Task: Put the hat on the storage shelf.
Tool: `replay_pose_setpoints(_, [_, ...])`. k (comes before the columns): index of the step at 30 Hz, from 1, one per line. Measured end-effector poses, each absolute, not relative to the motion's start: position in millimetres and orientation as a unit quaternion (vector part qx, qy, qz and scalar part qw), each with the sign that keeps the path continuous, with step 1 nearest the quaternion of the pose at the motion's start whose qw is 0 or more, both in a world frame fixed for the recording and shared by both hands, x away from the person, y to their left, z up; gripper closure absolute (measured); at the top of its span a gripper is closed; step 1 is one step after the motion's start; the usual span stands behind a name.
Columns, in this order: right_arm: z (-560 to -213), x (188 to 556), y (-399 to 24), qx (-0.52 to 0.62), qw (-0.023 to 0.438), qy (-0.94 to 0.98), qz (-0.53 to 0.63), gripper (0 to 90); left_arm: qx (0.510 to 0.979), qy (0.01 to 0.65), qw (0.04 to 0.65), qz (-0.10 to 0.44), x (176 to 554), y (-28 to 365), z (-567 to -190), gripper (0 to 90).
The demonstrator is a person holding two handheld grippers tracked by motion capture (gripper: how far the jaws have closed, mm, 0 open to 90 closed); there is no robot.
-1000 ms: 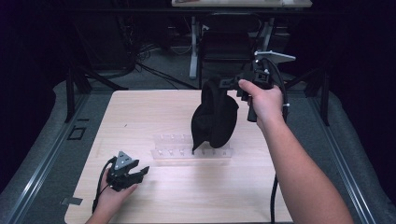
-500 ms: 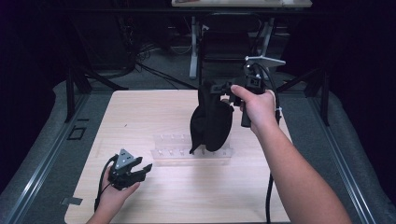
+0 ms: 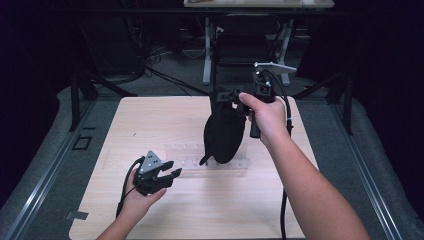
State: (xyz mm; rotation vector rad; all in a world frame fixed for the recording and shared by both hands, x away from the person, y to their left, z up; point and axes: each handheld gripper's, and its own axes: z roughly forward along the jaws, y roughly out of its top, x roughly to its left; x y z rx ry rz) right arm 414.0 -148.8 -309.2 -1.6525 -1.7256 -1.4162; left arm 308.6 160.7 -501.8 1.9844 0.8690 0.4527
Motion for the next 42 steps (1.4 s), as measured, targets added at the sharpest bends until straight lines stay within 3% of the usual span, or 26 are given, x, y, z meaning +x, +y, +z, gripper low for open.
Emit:
replay_pose_setpoints(23, [-311, 416, -147, -0.583, 0.186, -0.606, -0.509, 85.3, 0.821, 0.293, 0.453, 0.188, 312, 99, -482, 67.9])
replay_pose_setpoints(29, [-310, 415, -147, -0.581, 0.185, -0.609, -0.507, 85.0, 0.822, 0.298, 0.442, 0.200, 315, 95, -485, 79.7])
replay_pose_setpoints(42, [-305, 412, -149, -0.571, 0.182, -0.615, -0.513, 79.7, 0.826, 0.288, 0.435, 0.213, 313, 97, -486, 83.2])
